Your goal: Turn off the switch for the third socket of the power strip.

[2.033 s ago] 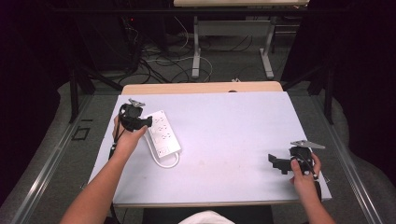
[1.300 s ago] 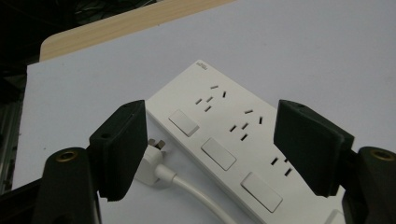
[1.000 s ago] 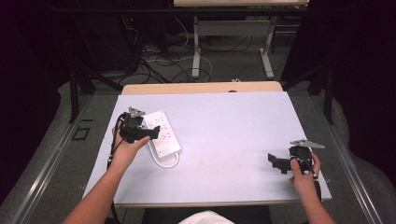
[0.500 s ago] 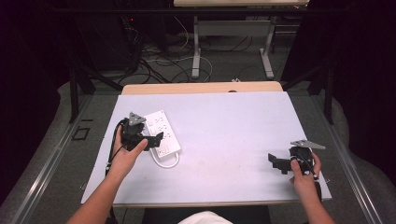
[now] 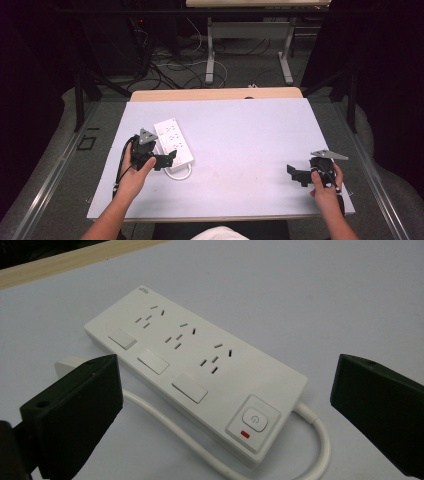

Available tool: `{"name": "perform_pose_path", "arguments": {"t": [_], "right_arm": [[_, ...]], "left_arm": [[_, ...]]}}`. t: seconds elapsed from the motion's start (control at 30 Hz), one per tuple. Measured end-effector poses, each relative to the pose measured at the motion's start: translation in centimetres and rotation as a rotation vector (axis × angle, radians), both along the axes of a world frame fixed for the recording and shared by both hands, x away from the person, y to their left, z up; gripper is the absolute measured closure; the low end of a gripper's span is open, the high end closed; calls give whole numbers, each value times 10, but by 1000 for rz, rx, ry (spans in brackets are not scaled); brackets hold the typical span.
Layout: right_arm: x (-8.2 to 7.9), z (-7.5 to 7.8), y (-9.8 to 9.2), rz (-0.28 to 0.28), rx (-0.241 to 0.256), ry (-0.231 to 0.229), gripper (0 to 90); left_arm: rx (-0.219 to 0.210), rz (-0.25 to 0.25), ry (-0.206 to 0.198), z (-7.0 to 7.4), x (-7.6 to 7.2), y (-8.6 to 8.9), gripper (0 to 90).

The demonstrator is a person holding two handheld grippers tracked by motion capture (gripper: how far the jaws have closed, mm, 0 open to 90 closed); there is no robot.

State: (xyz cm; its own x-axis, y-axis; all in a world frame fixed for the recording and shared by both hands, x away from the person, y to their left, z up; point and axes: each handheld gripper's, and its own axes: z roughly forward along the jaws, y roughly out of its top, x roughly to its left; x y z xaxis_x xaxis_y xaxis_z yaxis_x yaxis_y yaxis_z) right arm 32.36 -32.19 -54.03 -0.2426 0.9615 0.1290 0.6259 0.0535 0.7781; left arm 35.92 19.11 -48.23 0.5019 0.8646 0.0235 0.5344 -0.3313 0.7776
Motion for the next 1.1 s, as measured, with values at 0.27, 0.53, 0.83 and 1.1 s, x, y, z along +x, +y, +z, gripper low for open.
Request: {"name": "perform_pose_path", "arguments": {"t": [0.27,0.53,0.83,1.1], "right_arm": [[0,1,6,32,-34,2,0],[-2,2,14,66,-89,11,0],[-5,4,29,135,-154,6,0],[-7,3,38,163,-159,15,0]], "left_arm": [[8,-9,-1,-7,-10,-1,3],[3,-18,19,-17,-15,3,4],[17,-38,33,-28,-20,2,6],[41,-70,48,-36,-23,-2,7]]}}
